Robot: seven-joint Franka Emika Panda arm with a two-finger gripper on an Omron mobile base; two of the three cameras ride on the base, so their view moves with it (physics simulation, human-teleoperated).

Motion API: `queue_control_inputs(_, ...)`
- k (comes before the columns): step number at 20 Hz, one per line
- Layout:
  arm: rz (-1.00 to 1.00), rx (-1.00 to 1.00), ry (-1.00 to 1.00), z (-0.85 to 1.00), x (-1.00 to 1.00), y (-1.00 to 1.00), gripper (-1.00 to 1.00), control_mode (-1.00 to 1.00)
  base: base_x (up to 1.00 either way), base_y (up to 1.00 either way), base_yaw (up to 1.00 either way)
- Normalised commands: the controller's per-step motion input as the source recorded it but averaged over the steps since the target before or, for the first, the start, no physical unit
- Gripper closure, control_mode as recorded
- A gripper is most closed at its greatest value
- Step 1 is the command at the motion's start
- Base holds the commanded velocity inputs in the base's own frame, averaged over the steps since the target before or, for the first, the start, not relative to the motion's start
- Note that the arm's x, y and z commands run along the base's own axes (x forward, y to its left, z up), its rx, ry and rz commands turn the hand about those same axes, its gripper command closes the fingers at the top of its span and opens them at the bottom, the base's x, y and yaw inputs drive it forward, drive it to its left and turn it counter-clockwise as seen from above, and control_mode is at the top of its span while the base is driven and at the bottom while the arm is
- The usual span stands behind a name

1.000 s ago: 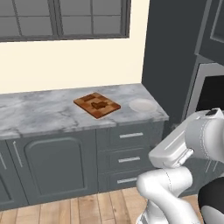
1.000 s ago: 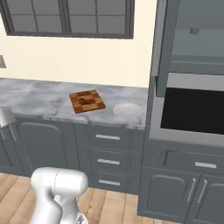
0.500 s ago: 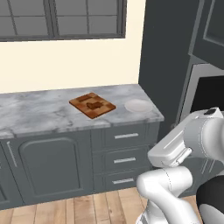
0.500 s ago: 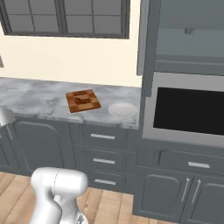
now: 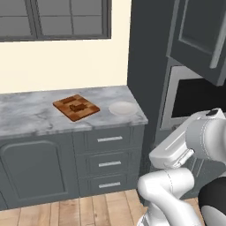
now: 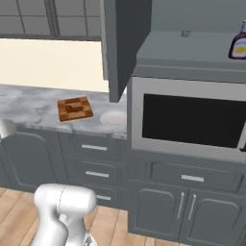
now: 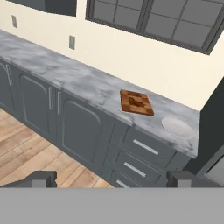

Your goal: Pick the chicken drumstick from the plate and place it on the cutting board. Then pick the condiment bottle from the cabinet and place it next to the cutting board.

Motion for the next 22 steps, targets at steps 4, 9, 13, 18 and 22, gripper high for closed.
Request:
queue_control_inputs(4, 0.00, 0.00, 0.00, 0.00, 0.00, 0.00, -1.00, 1.00, -0.19, -0.60, 0.03)
queue_control_inputs(9, 0.00, 0.00, 0.00, 0.00, 0.00, 0.00, -1.00, 1.00, -0.18, -0.62, 0.03)
queue_control_inputs(13, 0.00, 0.00, 0.00, 0.00, 0.00, 0.00, -1.00, 1.00, -0.15, -0.61, 0.02)
queue_control_inputs(18, 0.00, 0.00, 0.00, 0.00, 0.00, 0.00, -1.00, 1.00, -0.14, -0.61, 0.02)
queue_control_inputs(22, 0.00, 0.00, 0.00, 0.00, 0.00, 0.00, -1.00, 1.00, -0.13, -0.59, 0.02)
